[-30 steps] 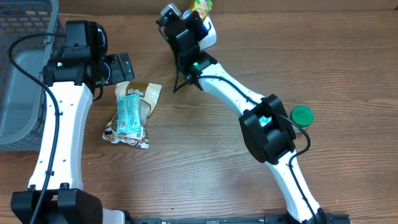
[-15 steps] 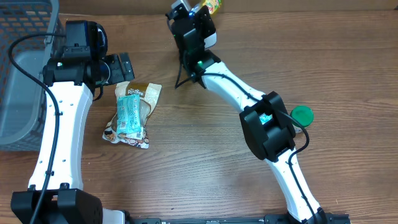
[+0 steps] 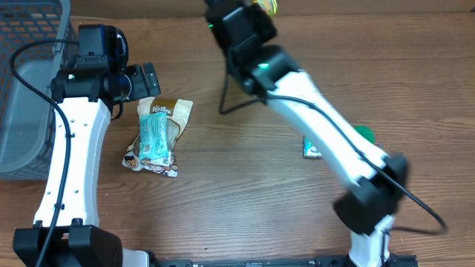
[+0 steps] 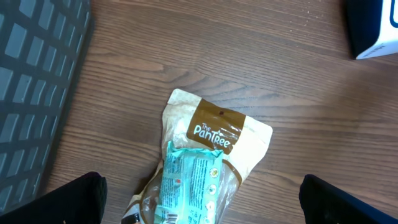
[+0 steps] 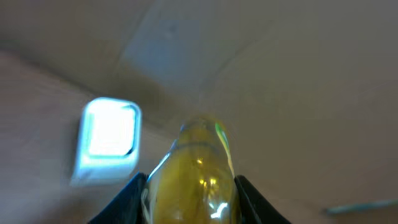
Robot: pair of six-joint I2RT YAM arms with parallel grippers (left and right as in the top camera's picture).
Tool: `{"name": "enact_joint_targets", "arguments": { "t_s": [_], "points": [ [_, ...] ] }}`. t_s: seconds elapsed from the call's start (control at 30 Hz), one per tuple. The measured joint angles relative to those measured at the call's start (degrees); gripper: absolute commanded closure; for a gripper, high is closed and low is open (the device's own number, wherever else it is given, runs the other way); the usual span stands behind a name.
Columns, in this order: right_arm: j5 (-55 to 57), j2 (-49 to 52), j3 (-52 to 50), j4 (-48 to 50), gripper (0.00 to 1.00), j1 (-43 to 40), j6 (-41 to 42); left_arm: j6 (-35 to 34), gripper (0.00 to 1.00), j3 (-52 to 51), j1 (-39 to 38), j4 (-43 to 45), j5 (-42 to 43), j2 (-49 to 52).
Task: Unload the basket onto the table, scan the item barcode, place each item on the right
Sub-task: 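Move the bottle right, set it upright beside the jar, release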
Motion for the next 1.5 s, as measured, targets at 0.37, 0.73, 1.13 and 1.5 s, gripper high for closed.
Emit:
{"name": "enact_joint_targets", "arguments": {
  "t_s": [0.37, 0.73, 1.13, 1.5],
  "points": [
    [-27.78, -9.31, -0.13, -35.74, 0.87, -13.09, 24.74, 0.0, 0.01, 0.0, 0.0, 0.0, 0.0, 0.0],
    [-36.04, -9.25, -11.3, -40.39, 0.83, -24.79, 28.15, 0.0, 0.01, 0.0, 0.0, 0.0, 0.0, 0.0],
    [-36.61, -9.22, -25.2, -31.5, 0.8, -28.92, 28.55, 0.0, 0.0, 0.0, 0.0, 0.0, 0.0, 0.0],
    [-34.23, -9.2, -25.88, -27.56, 0.79, -28.94, 28.61, 0.0, 0.0, 0.0, 0.0, 0.0, 0.0, 0.0]
  ]
}}
